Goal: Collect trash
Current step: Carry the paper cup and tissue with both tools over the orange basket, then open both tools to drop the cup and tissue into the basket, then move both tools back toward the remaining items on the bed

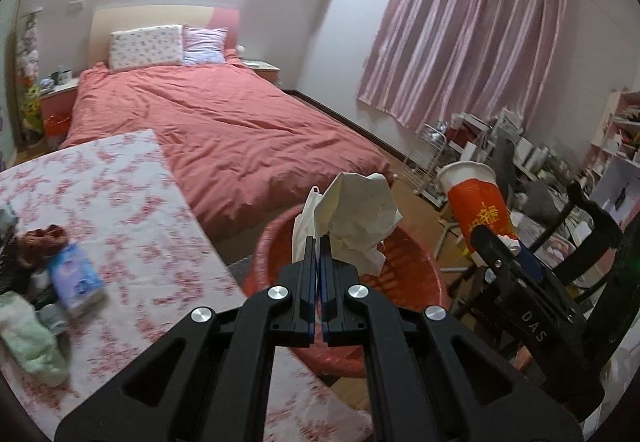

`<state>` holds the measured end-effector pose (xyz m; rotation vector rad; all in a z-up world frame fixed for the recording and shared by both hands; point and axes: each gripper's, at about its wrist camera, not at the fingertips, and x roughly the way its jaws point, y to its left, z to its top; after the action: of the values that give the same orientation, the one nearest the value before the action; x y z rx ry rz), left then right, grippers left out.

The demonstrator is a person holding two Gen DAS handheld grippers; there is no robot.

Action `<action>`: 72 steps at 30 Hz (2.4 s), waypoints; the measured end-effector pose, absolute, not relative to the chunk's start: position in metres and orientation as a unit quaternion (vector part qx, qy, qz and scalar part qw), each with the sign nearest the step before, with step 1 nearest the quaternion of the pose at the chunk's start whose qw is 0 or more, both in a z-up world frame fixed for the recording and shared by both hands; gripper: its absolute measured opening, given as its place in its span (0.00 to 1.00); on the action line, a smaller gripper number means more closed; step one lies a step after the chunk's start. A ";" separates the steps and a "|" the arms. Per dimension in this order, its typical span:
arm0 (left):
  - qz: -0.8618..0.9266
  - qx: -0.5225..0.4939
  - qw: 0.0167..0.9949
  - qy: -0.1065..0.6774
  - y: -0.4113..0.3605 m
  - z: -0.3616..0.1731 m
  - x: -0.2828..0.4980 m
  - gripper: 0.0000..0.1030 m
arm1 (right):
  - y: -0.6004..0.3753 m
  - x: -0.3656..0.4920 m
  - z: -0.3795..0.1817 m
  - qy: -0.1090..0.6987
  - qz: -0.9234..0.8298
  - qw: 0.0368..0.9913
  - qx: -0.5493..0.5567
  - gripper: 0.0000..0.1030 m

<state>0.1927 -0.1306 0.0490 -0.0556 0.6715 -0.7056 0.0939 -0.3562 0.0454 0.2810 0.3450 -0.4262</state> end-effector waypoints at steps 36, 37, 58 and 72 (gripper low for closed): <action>-0.294 0.033 0.866 0.402 -0.162 0.007 0.209 0.54 | -0.409 0.118 0.010 0.222 -0.198 0.933 0.200 0.66; -0.289 0.033 0.869 0.400 -0.157 0.009 0.209 0.54 | -0.405 0.118 0.012 0.222 -0.196 0.934 0.199 0.66; -0.007 -0.016 0.927 0.375 0.108 0.016 0.195 0.66 | -0.154 0.179 0.021 0.307 0.052 0.946 0.087 0.55; 0.065 -0.047 0.930 0.358 0.230 0.006 0.185 0.66 | 0.001 0.223 -0.013 0.361 0.141 0.922 -0.005 0.49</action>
<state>0.1849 0.2300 0.0064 -0.0953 0.7341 0.1335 0.2234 0.0008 -0.0128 -0.0098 0.7409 0.2903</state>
